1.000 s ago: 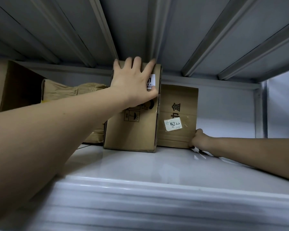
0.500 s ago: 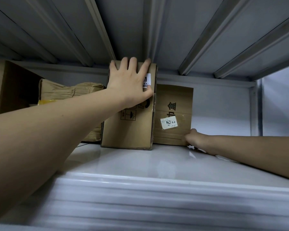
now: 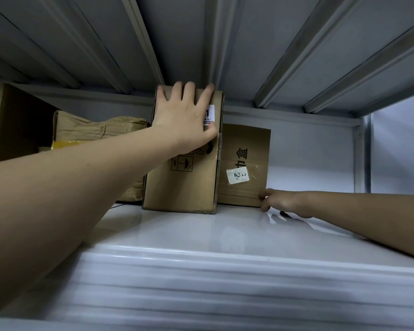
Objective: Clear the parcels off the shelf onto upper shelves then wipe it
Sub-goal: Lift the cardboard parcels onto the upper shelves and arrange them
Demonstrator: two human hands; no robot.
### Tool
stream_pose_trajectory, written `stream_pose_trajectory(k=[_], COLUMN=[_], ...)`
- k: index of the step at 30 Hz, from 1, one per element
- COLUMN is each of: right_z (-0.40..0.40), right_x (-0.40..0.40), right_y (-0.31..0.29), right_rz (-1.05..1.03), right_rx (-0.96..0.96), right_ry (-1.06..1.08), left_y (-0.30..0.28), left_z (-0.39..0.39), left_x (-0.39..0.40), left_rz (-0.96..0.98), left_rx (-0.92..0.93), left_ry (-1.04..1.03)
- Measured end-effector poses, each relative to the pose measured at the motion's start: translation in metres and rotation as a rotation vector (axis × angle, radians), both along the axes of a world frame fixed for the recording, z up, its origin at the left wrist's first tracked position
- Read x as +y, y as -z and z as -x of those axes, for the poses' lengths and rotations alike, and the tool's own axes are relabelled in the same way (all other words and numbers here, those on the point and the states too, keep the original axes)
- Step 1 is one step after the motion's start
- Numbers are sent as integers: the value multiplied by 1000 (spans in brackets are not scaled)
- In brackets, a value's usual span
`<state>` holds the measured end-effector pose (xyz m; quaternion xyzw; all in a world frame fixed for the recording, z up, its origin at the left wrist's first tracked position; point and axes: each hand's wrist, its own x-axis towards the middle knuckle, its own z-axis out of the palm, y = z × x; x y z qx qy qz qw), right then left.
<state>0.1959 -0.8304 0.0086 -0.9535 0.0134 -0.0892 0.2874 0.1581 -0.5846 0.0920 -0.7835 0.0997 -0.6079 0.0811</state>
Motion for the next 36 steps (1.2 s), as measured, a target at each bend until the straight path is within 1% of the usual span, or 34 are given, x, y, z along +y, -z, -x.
stream_pose_trajectory(k=[6, 9, 13, 16, 21, 24, 27, 30, 33, 36], right_z=[1, 3, 18, 32, 59, 76, 90, 102, 122, 145], right_x=[0, 1, 3, 6, 18, 18, 16, 9, 1, -2], right_y=[-1, -4, -13, -21, -30, -30, -29, -24, -15, -3], right_rz=[134, 176, 305, 411, 650, 737, 726, 691, 635, 606], right_rx=[34, 63, 67, 72, -118, -168, -218, -226, -231, -299], right_ry=[4, 27, 78, 52, 33, 12, -20, 19, 37, 54], left_y=[6, 11, 19, 24, 38, 46, 54, 64, 75, 81], left_z=[1, 2, 6, 14, 34, 51, 62, 75, 91, 105], left_x=[-2, -3, -10, -15, -31, -44, -56, -68, -72, -74], left_rz=[16, -21, -101, -203, -444, -534, -569, -568, -495, -356], left_rx=[-13, -19, 22, -1, -44, -87, -42, 23, 153, 262], left_ry=[16, 32, 28, 18, -114, -165, -70, -32, -39, 41])
